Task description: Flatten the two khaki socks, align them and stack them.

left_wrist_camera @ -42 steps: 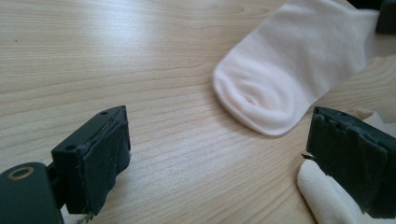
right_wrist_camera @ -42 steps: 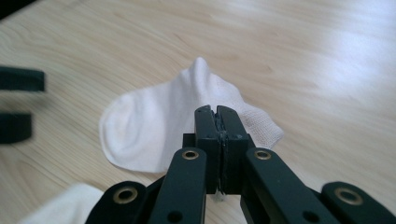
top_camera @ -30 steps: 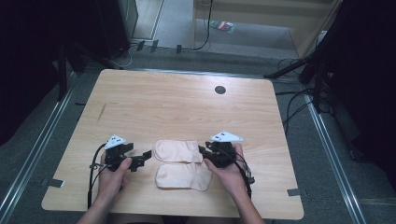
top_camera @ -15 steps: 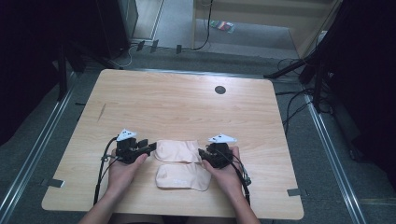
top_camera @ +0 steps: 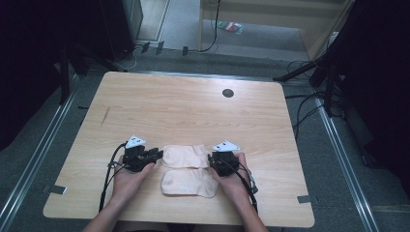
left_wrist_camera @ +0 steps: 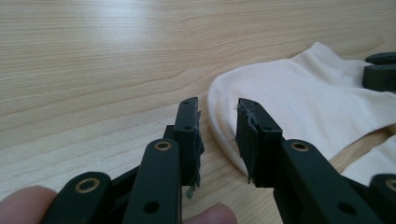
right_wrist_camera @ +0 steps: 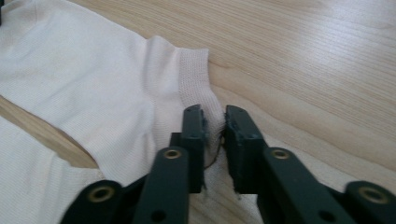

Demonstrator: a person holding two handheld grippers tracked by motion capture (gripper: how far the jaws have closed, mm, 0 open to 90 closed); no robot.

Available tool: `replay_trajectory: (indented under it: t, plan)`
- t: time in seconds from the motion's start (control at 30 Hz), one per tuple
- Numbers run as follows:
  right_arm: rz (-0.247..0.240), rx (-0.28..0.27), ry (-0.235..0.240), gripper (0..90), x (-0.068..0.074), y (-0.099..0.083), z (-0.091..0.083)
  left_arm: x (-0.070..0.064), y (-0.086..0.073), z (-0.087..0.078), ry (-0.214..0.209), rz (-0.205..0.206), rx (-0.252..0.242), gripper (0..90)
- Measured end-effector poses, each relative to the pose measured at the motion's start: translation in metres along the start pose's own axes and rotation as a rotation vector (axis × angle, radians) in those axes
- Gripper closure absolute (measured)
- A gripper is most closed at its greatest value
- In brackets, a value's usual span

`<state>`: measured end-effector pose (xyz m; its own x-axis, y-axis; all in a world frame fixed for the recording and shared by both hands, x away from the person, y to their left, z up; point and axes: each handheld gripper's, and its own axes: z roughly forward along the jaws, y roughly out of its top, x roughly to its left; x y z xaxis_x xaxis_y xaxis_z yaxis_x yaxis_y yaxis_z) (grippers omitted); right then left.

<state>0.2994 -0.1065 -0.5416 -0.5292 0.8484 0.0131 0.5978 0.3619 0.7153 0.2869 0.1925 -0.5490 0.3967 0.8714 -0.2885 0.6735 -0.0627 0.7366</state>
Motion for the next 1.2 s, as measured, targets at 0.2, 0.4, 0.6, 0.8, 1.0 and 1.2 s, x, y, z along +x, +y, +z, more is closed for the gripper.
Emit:
replay_trajectory:
  t: [0.2, 0.4, 0.6, 0.8, 1.0, 1.2]
  plan:
    - [0.008, -0.003, -0.020, 86.7, -0.002, -0.001, -0.001, 0.002, -0.001, -0.001, -0.018, -0.025, -0.006, 69.9]
    - [0.006, -0.010, -0.021, 87.0, -0.003, -0.002, -0.002, -0.003, 0.000, 0.002, -0.030, -0.033, -0.012, 64.9]
    - [0.021, -0.012, -0.024, 87.5, -0.004, -0.002, -0.002, -0.004, 0.000, 0.004, 0.011, -0.025, 0.003, 73.6]
    - [0.022, -0.012, -0.025, 87.5, -0.004, -0.003, -0.003, -0.005, 0.000, 0.005, 0.011, -0.019, 0.010, 71.9]
    - [0.014, -0.011, -0.019, 87.6, -0.003, -0.003, -0.003, -0.010, 0.002, 0.008, 0.040, 0.003, 0.018, 73.1]
    - [0.009, -0.012, -0.012, 87.6, -0.002, -0.004, -0.003, -0.016, 0.003, 0.012, 0.045, 0.063, 0.049, 85.1]
